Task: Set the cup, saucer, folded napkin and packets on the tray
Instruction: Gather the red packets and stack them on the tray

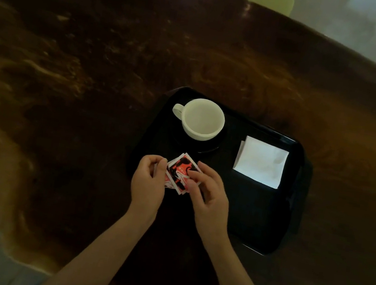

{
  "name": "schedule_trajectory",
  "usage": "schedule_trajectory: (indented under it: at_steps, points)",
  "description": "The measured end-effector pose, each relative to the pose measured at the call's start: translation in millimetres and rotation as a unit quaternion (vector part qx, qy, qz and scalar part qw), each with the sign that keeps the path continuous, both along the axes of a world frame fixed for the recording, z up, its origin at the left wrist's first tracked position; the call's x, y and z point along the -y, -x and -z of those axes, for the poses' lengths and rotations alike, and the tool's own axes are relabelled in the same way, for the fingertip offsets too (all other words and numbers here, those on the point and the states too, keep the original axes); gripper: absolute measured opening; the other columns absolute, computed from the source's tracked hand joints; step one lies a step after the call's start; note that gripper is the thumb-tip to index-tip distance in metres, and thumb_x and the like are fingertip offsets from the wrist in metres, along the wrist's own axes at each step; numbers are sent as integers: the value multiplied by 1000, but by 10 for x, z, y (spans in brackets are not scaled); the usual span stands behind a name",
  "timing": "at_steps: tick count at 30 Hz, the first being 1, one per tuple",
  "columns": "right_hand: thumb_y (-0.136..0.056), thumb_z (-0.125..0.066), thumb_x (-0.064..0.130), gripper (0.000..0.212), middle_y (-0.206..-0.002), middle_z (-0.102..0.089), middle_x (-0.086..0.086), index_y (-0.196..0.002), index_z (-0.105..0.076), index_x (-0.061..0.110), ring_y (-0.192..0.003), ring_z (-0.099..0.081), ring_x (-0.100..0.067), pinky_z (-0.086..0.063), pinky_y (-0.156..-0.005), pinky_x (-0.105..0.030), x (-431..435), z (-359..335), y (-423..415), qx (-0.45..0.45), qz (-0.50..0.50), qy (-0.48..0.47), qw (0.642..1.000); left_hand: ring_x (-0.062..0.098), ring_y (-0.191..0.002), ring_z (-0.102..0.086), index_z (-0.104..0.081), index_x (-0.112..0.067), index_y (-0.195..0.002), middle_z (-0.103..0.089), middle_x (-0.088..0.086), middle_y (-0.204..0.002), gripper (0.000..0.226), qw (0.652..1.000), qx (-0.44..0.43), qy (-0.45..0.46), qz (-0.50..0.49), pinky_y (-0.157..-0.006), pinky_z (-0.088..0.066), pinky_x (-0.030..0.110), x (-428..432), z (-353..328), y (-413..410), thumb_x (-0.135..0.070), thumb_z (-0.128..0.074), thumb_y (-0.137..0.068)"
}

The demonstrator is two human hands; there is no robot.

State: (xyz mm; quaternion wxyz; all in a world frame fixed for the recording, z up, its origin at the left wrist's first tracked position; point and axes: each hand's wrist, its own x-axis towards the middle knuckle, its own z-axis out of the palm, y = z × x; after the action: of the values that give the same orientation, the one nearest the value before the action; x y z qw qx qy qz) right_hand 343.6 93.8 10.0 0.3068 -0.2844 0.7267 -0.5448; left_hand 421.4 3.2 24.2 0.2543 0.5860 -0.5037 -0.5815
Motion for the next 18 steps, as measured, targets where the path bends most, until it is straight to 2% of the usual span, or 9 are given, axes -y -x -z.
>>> schedule_trajectory:
  at_steps: [2, 4, 8, 11, 13, 18]
  points:
    - [-86, -62, 10, 24, -115, -55, 11, -104, -57, 26, -109, -55, 2, -51, -85, -15, 23, -17, 30, 12, 34, -3, 999, 9, -85, -63, -52, -34, -85, -60, -4, -94, 14, 1000, -1, 14, 5, -70, -53, 26, -45, -9, 25, -23, -49, -93]
    - [-85, -62, 7, 29, -110, -58, 9, -108, -53, 24, -102, -60, 1, -53, -78, -15, 36, -35, 70, 66, 53, -6, 996, 8, -84, -63, -51, -34, -85, -60, -6, -93, 14, 1000, -4, 21, 11, -66, -50, 21, -81, -18, 48, -23, -48, -93]
    - [-88, -59, 10, 28, -110, -62, 5, -114, -54, 19, -99, -65, -11, -58, -79, -25, 21, -58, 140, 176, 129, -12, 976, 6, -82, -62, -52, -25, -93, -58, -7, -90, 4, 999, 4, 29, 20, -63, -48, 18, -128, -6, 73, -25, -48, -94]
    - [-89, -58, 12, 25, -107, -61, 7, -112, -54, 20, -96, -66, -12, -58, -76, -26, 11, -69, 151, 229, 185, -19, 955, 6, -82, -61, -52, -24, -95, -58, -8, -89, 4, 999, 11, 34, 15, -63, -47, 17, -152, 13, 88, -25, -48, -93]
    - [-88, -59, 13, 25, -106, -61, 8, -111, -53, 20, -94, -66, -12, -59, -73, -24, -4, -67, 145, 237, 199, -20, 951, 6, -82, -62, -52, -24, -95, -58, -8, -90, 5, 999, 8, 30, 10, -62, -46, 17, -170, 19, 98, -25, -48, -93]
    - [-88, -60, 13, 25, -104, -61, 9, -110, -52, 21, -94, -65, -8, -57, -70, -17, -43, -78, 120, 169, 180, -28, 969, 5, -83, -62, -52, -24, -96, -59, -8, -90, 6, 999, 2, 32, -1, -64, -47, 17, -190, -2, 121, -26, -47, -94]
